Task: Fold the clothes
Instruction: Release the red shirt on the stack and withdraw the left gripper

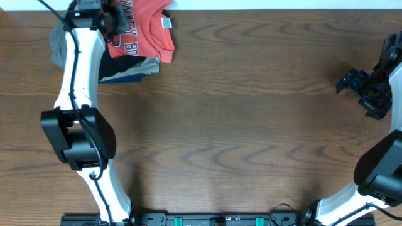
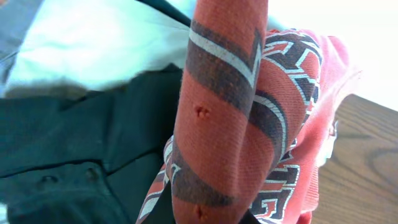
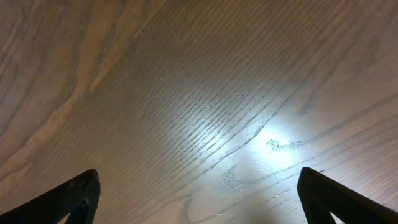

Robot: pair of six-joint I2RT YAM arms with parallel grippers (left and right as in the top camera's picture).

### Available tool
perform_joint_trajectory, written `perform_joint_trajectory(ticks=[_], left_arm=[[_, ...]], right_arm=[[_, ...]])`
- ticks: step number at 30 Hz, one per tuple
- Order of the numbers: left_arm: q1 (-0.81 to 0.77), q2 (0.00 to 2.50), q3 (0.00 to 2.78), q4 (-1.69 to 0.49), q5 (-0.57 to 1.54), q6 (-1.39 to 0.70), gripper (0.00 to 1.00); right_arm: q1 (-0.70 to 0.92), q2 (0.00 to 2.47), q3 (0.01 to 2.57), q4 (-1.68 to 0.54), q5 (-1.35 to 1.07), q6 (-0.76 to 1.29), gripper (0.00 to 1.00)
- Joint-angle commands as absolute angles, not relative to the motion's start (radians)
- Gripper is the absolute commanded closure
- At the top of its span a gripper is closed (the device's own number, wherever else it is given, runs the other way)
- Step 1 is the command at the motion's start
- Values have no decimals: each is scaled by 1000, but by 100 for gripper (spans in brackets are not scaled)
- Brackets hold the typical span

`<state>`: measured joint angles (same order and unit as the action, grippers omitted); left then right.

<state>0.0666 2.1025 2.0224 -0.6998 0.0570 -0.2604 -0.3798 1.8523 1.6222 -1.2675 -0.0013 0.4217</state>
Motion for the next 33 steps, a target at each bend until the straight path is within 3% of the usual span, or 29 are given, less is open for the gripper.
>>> perform_joint_trajectory(ticks=[1,19,22,24,27,30,33], left_arm=[[95,2102,2056,-695,-33,-349,94],[200,2182,2020,-664,-151,-341,93],[218,2216,2020,-664,-151,-334,83],[230,2226,2020,-669,-151,-334,83],[245,2222,2020,-702,-151,-334,71],[251,2193,2021,-752,-150,-335,25],[250,2135,2021,-785,-142,-335,8]], right_arm=[[-386,1857,1633,-1269,3,437,1],[-386,1857,1633,-1269,3,437,1],[-386,1857,1633,-1268,3,437,1],[-386,1857,1633,-1269,3,437,1],[-386,1857,1633,-1269,3,437,1],[-386,1857,1633,-1269,3,437,1],[-386,1857,1633,-1269,3,437,1]])
